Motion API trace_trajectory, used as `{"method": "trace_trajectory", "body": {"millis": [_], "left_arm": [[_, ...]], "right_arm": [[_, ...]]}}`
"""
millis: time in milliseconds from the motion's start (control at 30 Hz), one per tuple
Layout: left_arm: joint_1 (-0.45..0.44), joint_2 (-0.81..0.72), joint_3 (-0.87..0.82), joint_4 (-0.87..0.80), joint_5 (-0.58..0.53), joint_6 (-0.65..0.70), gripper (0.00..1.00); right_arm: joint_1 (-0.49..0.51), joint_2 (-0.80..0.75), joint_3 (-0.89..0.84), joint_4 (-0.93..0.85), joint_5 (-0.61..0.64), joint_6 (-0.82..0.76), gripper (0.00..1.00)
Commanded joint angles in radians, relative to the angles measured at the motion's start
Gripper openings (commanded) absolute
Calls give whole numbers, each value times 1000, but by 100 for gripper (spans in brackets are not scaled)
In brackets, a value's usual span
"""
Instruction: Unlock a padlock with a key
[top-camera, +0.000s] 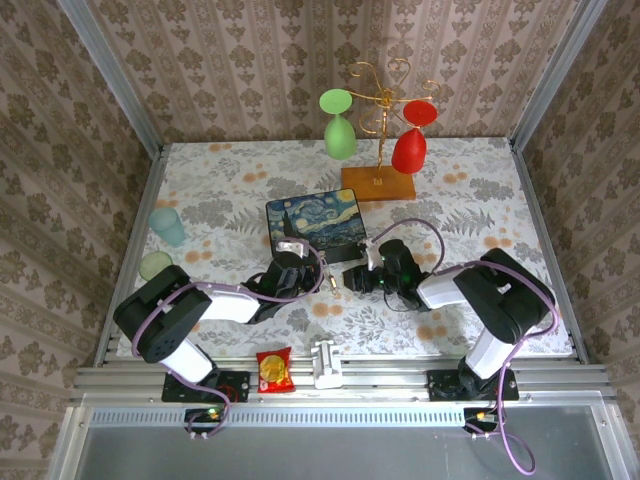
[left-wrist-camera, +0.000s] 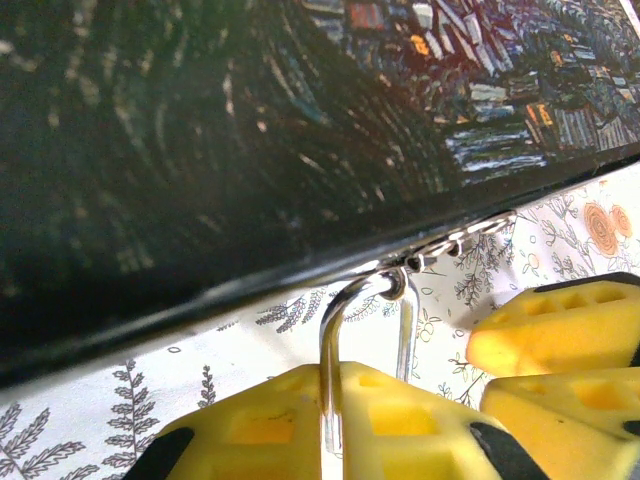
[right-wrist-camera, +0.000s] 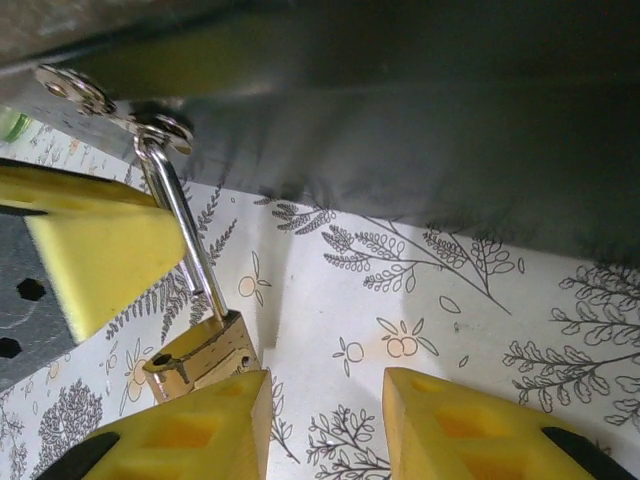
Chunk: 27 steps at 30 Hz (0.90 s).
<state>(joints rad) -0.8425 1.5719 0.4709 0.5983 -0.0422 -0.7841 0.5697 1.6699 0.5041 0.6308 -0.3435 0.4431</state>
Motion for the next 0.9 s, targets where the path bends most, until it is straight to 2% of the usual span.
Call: {"method": "trace_trajectory", "body": {"millis": [0,200,400,600,733,867], "left_arm": [[-5,-10,-7,-50,-3,27,12],[-6,-6,-5,-42,-4,22,12],[-6,-16,-12,-34,-1,13,12],[-6,-27,-11,-43,-2,13,12],[-7,-26,-10,-43,-2,13,11],[-9,-22,-9,-37,3,8,11]], "right_arm": [[15,-67,3,4,15,-21,39],[128,-87,87,-167,140,-118,48],[142,-14,128,-201,195,-125,48],[154,46,162,-209,195,-140,45],[154,71,166,-200,205,-138,37],[154,101,176,-173,179,-138,35]]}}
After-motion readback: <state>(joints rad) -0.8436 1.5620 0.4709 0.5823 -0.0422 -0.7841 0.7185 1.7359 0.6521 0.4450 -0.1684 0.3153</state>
